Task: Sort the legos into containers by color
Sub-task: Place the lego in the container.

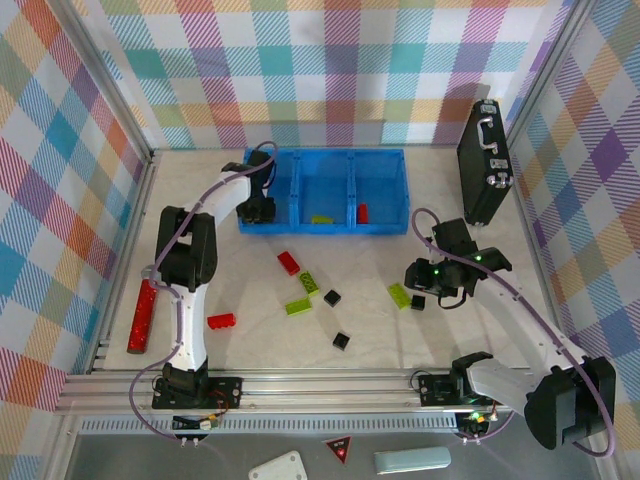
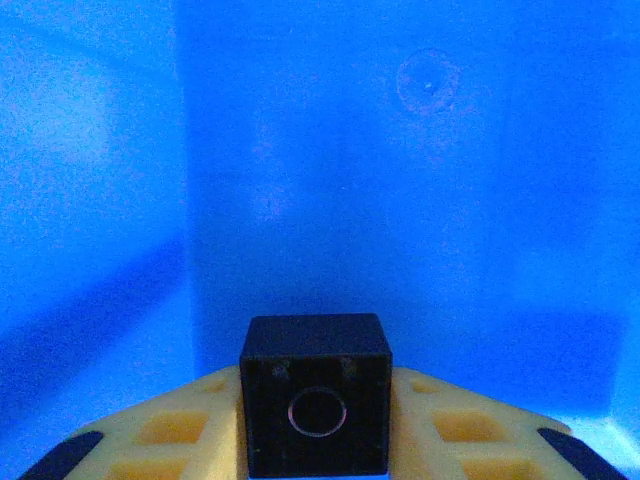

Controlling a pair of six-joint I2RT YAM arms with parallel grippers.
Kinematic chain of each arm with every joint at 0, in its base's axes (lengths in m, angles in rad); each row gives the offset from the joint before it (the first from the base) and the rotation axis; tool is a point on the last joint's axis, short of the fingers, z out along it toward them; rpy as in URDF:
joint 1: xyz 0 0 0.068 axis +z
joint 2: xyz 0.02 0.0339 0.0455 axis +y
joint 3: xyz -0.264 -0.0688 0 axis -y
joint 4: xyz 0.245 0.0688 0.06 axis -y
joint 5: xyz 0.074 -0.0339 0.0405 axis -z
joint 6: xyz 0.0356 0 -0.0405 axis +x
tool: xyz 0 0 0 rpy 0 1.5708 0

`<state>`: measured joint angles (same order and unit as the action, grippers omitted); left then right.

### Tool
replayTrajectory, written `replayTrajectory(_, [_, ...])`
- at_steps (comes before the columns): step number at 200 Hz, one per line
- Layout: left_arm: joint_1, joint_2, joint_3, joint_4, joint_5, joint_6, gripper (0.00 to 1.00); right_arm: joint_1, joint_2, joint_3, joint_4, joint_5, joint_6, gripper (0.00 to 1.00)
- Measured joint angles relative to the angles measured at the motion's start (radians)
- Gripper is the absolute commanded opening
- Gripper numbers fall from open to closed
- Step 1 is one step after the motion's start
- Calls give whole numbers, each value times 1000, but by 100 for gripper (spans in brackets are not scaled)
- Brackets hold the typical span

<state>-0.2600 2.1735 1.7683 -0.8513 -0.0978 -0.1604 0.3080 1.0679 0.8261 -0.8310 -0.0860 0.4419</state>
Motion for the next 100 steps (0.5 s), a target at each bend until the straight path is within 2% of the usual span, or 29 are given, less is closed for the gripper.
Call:
replayTrajectory(45, [0,-50,-76,16,-1,-16,36,0,0,-3,5,-1,0,40])
replayTrajectory(100, [0,-70,-85,15,1,-34,43,0,0,-3,18,-4,-1,40])
